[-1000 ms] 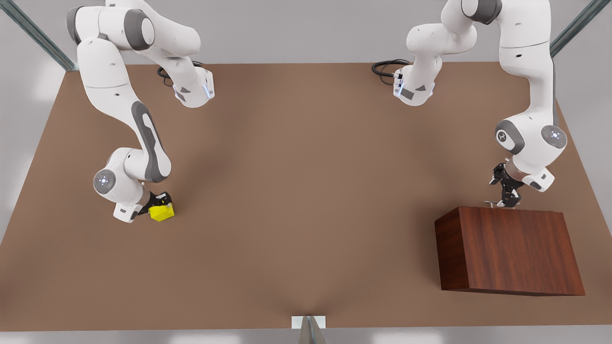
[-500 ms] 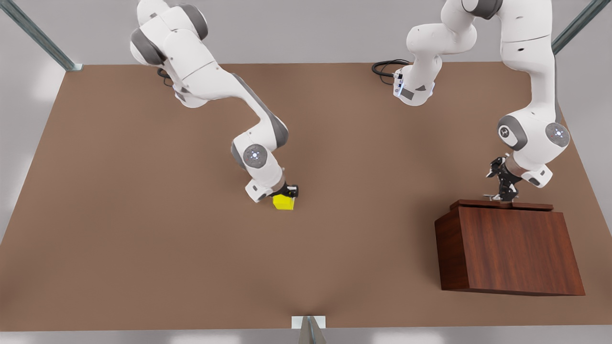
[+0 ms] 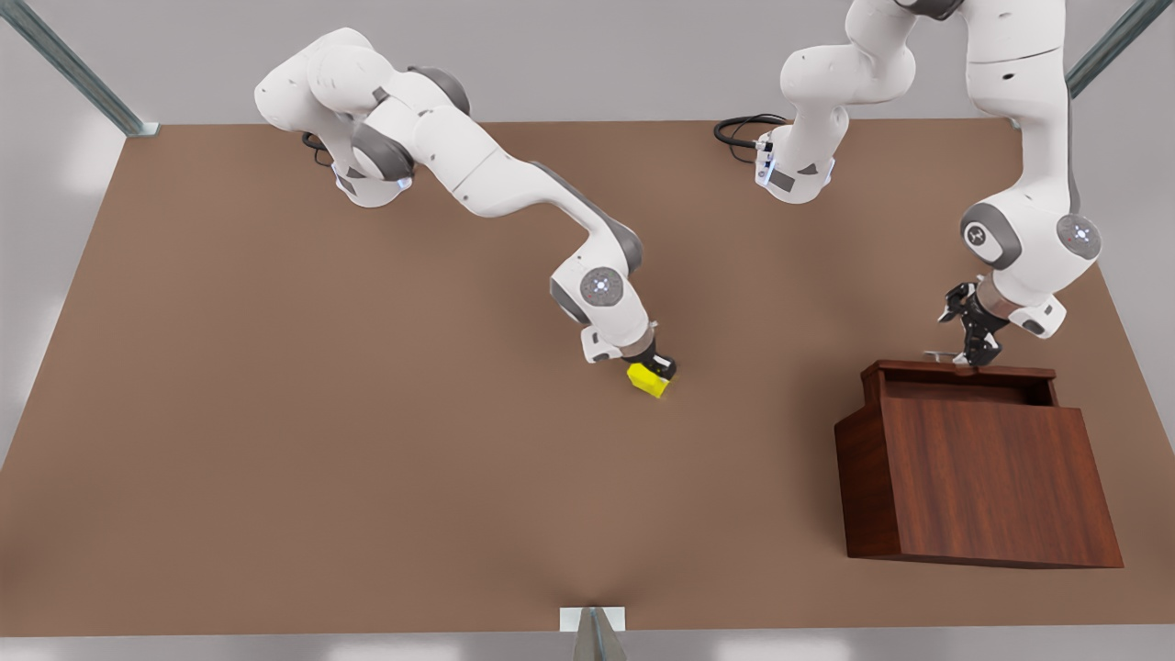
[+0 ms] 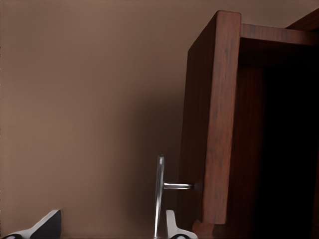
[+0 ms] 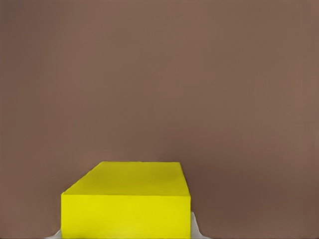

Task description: Open the drawer with left arm, place the square in the middle with right arm, and place the square in the drawer with left arm

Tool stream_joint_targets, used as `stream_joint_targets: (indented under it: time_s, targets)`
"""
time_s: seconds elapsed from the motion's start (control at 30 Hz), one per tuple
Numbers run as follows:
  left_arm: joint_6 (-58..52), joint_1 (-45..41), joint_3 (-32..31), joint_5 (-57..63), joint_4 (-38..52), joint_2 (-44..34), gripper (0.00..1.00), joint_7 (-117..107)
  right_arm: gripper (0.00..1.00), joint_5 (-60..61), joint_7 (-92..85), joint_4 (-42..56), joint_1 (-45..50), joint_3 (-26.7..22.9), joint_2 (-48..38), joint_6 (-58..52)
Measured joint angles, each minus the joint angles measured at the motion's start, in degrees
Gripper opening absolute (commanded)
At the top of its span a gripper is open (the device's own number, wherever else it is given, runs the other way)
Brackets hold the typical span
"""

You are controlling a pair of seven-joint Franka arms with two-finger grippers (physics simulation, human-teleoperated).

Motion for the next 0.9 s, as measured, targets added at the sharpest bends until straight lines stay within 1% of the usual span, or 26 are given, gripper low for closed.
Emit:
stream_joint_targets:
  time_s: [0.03, 0.17, 0.2, 0.23, 0.27, 0.33, 0.37, 0.4, 0.43, 0.47, 0.53, 0.57, 0.6, 0.63, 0.67, 0.7, 0.73, 0.77, 0.8, 0.83, 0.87, 0.9]
  targets:
    - [-0.9, 0.0, 0.1, 0.0, 0.0, -0.6, 1.0, 0.0, 1.0, 0.0, -0.1, -0.2, 0.5, -0.5, -0.2, -0.1]
    - [-2.8, 0.0, 0.2, 0.1, -0.8, -1.6, 1.0, 0.0, 1.0, 0.3, -0.1, -0.1, 0.7, -0.8, -0.4, -0.2]
    - [-2.8, 0.0, 0.3, 0.1, -1.1, -1.6, 1.0, 0.0, 1.0, 0.4, -0.1, -0.2, 0.7, -1.1, -1.3, -1.9]
    - [-2.8, 0.0, 0.3, 0.1, -1.2, -1.7, 1.0, 0.0, 1.0, -0.1, -1.8, -1.6, 0.6, -1.6, -4.3, -3.4]
    - [-2.9, 0.0, 0.3, 0.1, -1.5, -1.8, 1.0, 0.0, 1.0, -0.2, -7.9, -7.9, -0.6, -1.7, -10.4, -3.5]
    - [-2.8, 0.1, 0.4, 0.1, -3.3, -3.1, 1.0, 0.0, 1.0, -0.2, -17.8, -24.6, -6.9, -2.1, -27.0, -4.3]
    - [-2.9, 0.5, 0.4, 0.1, -3.4, -3.4, 1.0, 0.0, 1.0, -0.2, -23.9, -29.7, -10.8, -2.3, -33.0, -6.9]
    - [-2.8, 0.5, 0.6, 0.2, -3.8, -3.6, 1.0, 0.0, 1.0, -0.2, -30.3, -32.7, -16.0, -2.3, -38.8, -9.6]
    - [-2.9, 0.0, 1.2, 0.3, -4.5, -4.0, 1.0, 0.1, 1.0, -0.2, -35.7, -33.2, -23.0, -2.3, -42.9, -16.4]
    - [-3.0, 0.2, 1.4, 0.3, -5.4, -5.1, 1.0, 0.0, 1.0, -0.2, -49.5, -33.1, -30.1, -2.3, -45.7, -22.0]
    - [-6.3, -0.4, 2.7, 0.9, -6.5, -7.8, 1.0, 0.0, 1.0, -0.2, -76.9, -33.0, -43.5, -2.7, -47.6, -29.7]
    - [-8.3, -0.3, 3.2, 1.4, -6.9, -9.3, 1.0, 0.0, 1.0, -0.9, -81.6, -30.8, -45.6, -5.5, -47.5, -34.4]
    - [-10.8, 0.0, 3.5, 2.2, -7.0, -11.3, 1.0, -0.6, 1.0, -3.1, -83.3, -27.1, -44.8, -7.2, -47.0, -42.1]
    - [-13.4, -0.5, 3.5, 3.3, -6.8, -13.3, 1.0, -1.1, 1.0, -4.8, -84.9, -24.7, -45.2, -7.6, -47.1, -46.6]
    - [-15.2, -2.3, 3.5, 4.3, -6.0, -15.2, 1.0, -1.3, 1.0, -4.8, -85.2, -23.7, -48.1, -7.3, -47.7, -49.2]
    - [-18.1, -3.6, 3.3, 5.4, -2.4, -15.6, 1.0, -1.0, 1.0, -4.9, -85.2, -22.1, -49.3, -7.1, -47.3, -50.9]
    - [-20.4, -5.5, 1.9, 6.4, 1.7, -14.8, 1.0, 1.2, 1.0, -5.0, -85.2, -18.9, -49.5, -6.1, -44.9, -53.6]
    - [-20.6, -6.9, -0.8, 7.1, 3.9, -14.1, 1.0, 6.8, 1.0, -5.2, -85.1, -17.4, -51.7, -3.9, -44.1, -55.1]
    - [-20.7, -6.2, -3.6, 7.5, 6.2, -13.2, 1.0, 14.0, 1.0, -7.2, -85.0, -16.9, -50.8, -3.8, -44.4, -55.2]
    - [-20.7, -9.3, -6.6, 7.8, 9.9, -10.0, 1.0, 17.1, 1.0, -7.6, -84.8, -16.4, -49.6, -3.6, -45.3, -55.1]
    - [-22.3, -13.6, -9.4, 8.0, 16.8, -3.9, 1.0, 17.5, 1.0, -7.5, -84.7, -16.5, -50.2, -3.2, -47.1, -54.8]
    - [-27.3, -17.1, -12.4, 8.3, 24.8, 1.5, 1.0, 18.2, 1.0, -7.6, -84.5, -16.2, -50.0, -2.2, -47.6, -54.8]
